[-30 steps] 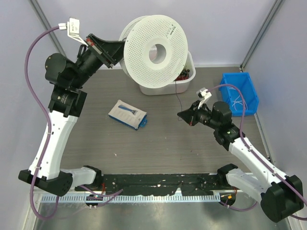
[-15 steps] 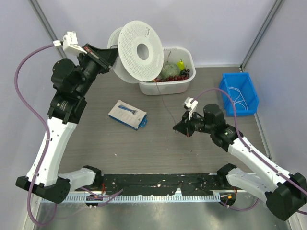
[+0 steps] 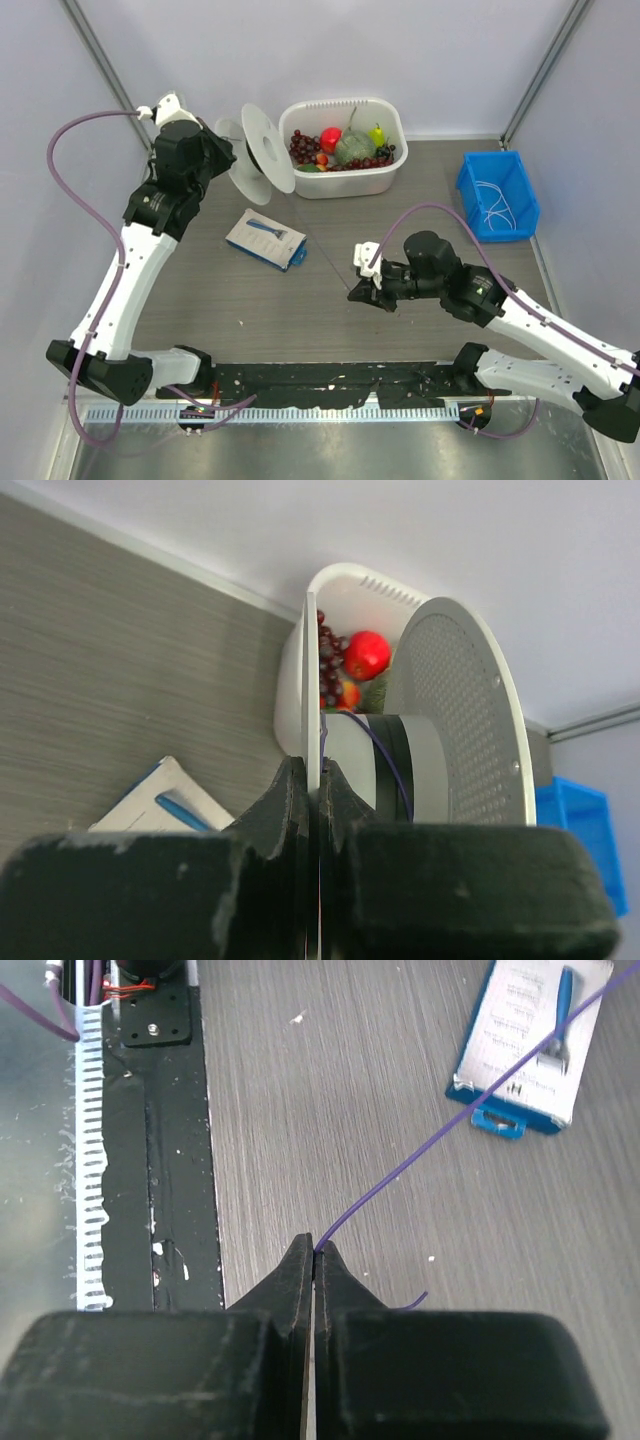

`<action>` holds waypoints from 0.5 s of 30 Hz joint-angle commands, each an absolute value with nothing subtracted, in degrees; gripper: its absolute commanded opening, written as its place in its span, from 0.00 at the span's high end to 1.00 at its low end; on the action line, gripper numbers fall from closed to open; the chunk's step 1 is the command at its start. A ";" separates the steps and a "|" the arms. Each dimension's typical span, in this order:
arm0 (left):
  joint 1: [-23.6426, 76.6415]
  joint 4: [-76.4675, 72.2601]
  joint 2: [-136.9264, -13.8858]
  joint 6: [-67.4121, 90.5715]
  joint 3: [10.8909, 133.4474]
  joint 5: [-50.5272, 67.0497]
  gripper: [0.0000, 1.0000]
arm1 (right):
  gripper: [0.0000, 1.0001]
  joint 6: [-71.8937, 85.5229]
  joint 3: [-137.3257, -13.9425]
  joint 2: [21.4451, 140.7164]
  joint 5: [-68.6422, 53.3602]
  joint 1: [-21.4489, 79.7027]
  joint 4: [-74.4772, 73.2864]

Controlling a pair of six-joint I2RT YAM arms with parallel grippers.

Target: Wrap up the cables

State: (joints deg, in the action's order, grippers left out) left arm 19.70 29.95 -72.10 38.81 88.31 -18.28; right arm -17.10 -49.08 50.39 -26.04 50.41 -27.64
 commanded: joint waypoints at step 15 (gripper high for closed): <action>24.35 29.88 -78.48 36.12 84.46 -24.27 1.00 | 0.99 -34.01 -70.92 59.23 -24.79 61.69 -30.15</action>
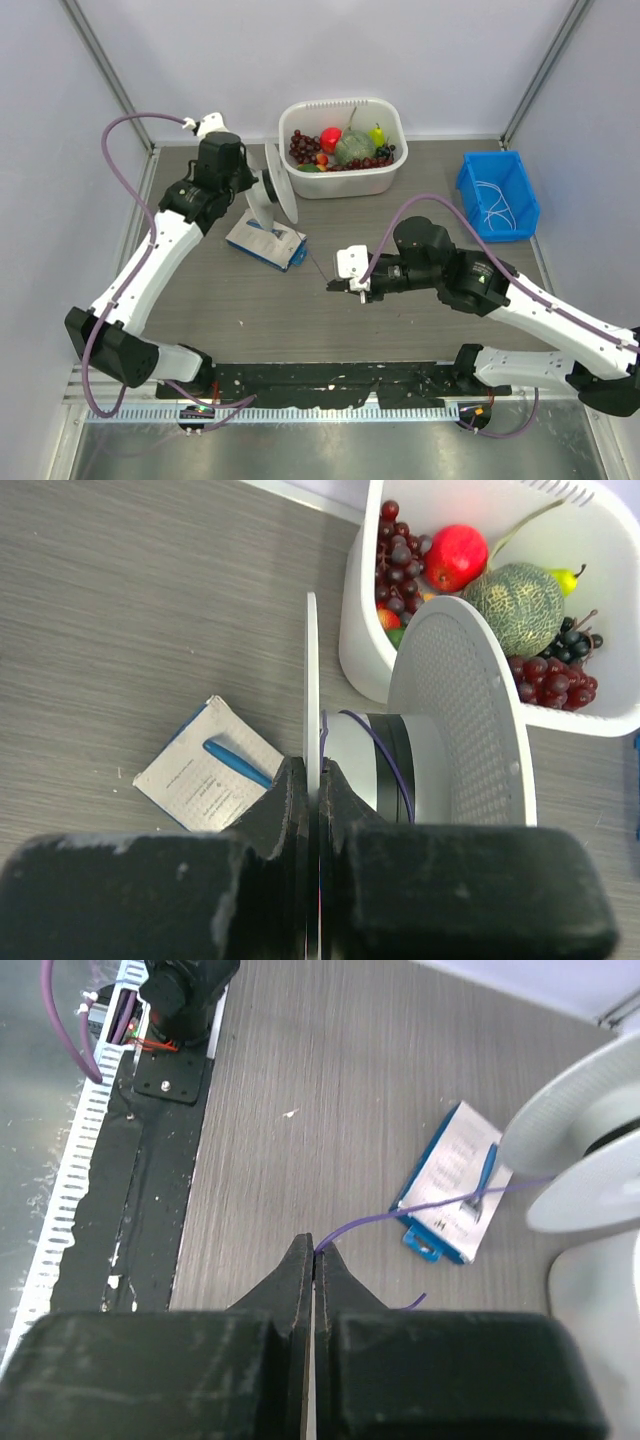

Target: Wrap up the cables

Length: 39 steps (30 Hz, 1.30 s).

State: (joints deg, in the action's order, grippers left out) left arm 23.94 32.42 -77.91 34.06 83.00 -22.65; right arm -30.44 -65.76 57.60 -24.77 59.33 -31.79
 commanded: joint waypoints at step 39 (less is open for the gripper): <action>29.79 35.42 -76.20 43.59 90.00 -4.31 1.00 | 0.99 -42.89 -70.66 63.37 -12.22 73.21 -29.62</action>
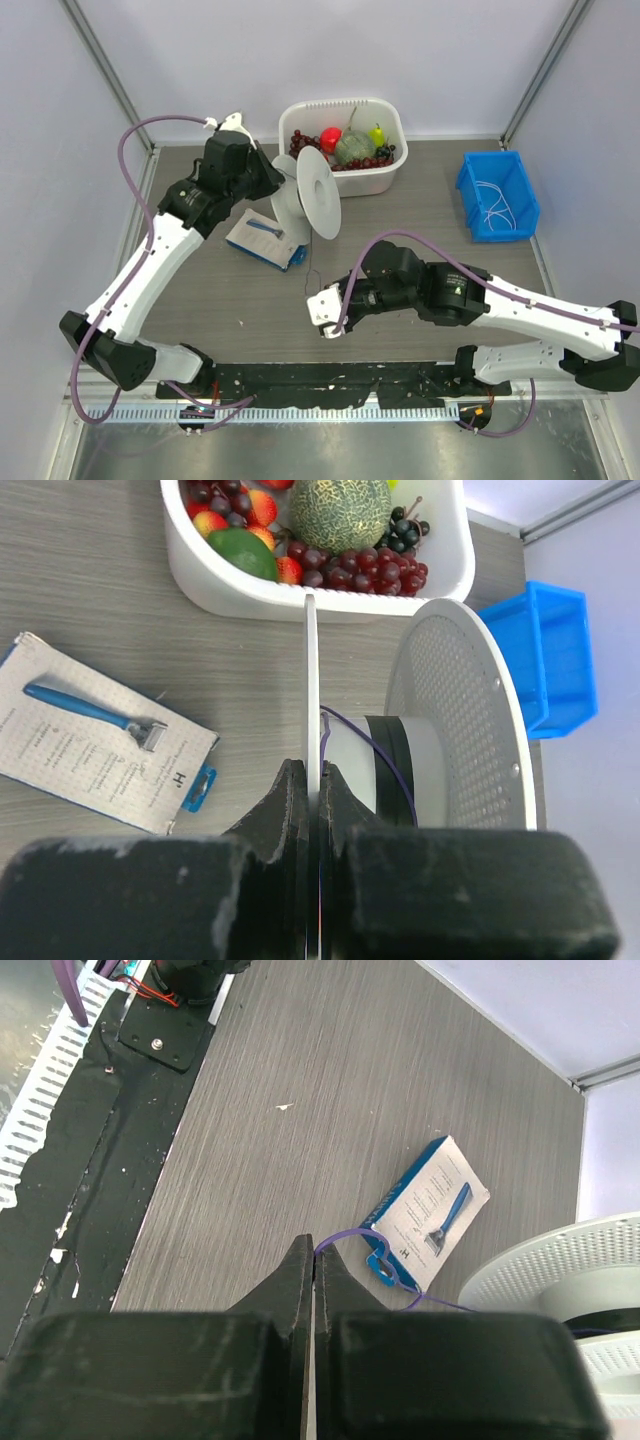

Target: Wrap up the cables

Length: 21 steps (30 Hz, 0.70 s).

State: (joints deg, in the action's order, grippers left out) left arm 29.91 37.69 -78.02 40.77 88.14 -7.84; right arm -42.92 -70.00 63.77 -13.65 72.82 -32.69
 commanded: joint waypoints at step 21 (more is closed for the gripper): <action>33.05 32.88 -71.90 38.33 79.02 -0.27 1.00 | 0.99 -41.92 -85.86 70.66 -7.73 65.94 -15.56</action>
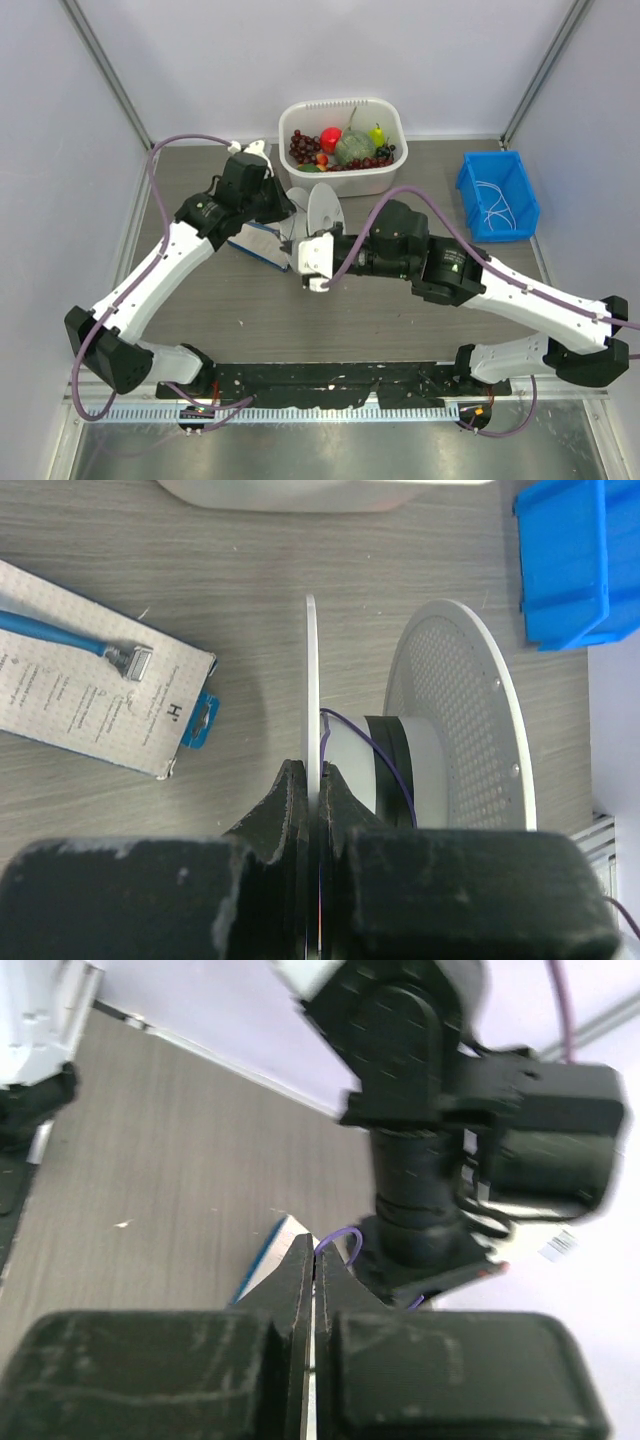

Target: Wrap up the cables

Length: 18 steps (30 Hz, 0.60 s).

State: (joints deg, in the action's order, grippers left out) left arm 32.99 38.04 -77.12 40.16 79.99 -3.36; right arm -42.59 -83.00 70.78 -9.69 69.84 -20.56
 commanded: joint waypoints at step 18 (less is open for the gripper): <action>37.70 24.70 -61.88 16.80 66.36 14.49 1.00 | 0.99 -37.97 -88.95 72.16 -12.21 48.70 -14.24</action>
State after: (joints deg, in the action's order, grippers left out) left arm 36.42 32.12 -65.89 23.18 67.07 8.49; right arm -40.23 -86.32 71.50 -10.52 52.03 -17.37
